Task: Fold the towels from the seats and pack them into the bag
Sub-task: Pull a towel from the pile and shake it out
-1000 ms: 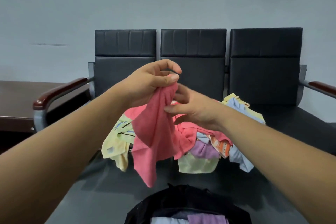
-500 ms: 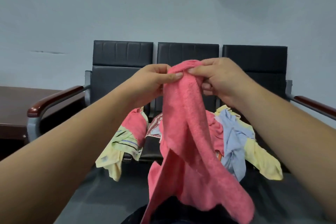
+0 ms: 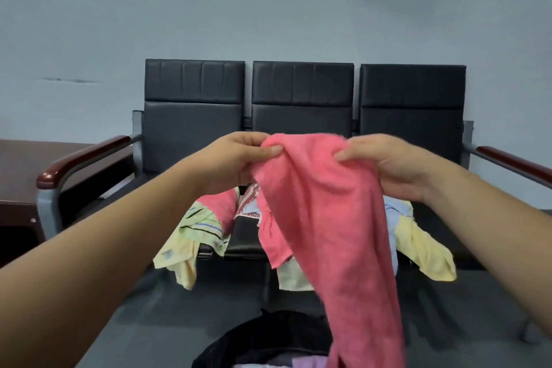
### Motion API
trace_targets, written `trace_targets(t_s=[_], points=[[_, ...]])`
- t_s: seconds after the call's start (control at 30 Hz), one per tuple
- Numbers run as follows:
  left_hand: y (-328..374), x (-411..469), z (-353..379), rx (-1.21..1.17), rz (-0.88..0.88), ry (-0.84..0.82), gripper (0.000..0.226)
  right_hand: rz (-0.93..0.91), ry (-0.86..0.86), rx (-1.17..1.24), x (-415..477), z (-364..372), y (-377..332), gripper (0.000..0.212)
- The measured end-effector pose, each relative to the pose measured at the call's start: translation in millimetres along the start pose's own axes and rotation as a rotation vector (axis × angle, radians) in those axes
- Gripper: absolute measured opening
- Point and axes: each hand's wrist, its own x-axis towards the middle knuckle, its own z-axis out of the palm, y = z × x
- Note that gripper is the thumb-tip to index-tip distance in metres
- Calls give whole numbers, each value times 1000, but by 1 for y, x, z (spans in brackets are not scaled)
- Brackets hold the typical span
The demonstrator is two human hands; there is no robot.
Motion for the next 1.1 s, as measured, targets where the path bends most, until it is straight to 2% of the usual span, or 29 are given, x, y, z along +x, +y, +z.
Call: trace_targets(t_s=[0.03,0.13,0.23,0.3,0.37,0.43,0.53,0.57,0.67,0.73,0.83,0.9,1.0,1.1], points=[[2,2,2,-21,14,4,26,53,-75,-61,-1,3,4,26],[9,4,17,155,13,-59,12,120,-189,-153,-4,20,19,34],[3,9,25,170,17,-17,17,19,-117,-108,3,31,27,37],[-5,8,22,85,41,26,16,-71,-47,4,7,31,22,34],[-14,6,20,54,47,-13,13,-101,-42,31,7,28,18,23],[-20,5,20,58,59,-48,14,-74,-95,-69,5,29,19,15],[-19,6,22,104,83,-90,22,-48,-97,-389,5,31,29,31],[-18,5,22,144,80,-105,24,-76,-62,-423,7,32,31,33],[-23,3,24,218,26,-163,27,-178,48,-239,11,33,29,18],[-36,0,24,314,-32,-207,28,-213,90,-99,14,31,24,7],[-54,-5,23,509,-107,-156,20,-205,153,-20,20,23,19,20],[-66,-6,18,633,-147,-86,19,-200,219,-29,25,16,20,20],[-88,-6,3,1012,-209,-58,26,-193,348,-93,27,-2,23,13],[-99,-13,-11,1108,-203,-34,28,-163,461,-148,26,-27,27,8]])
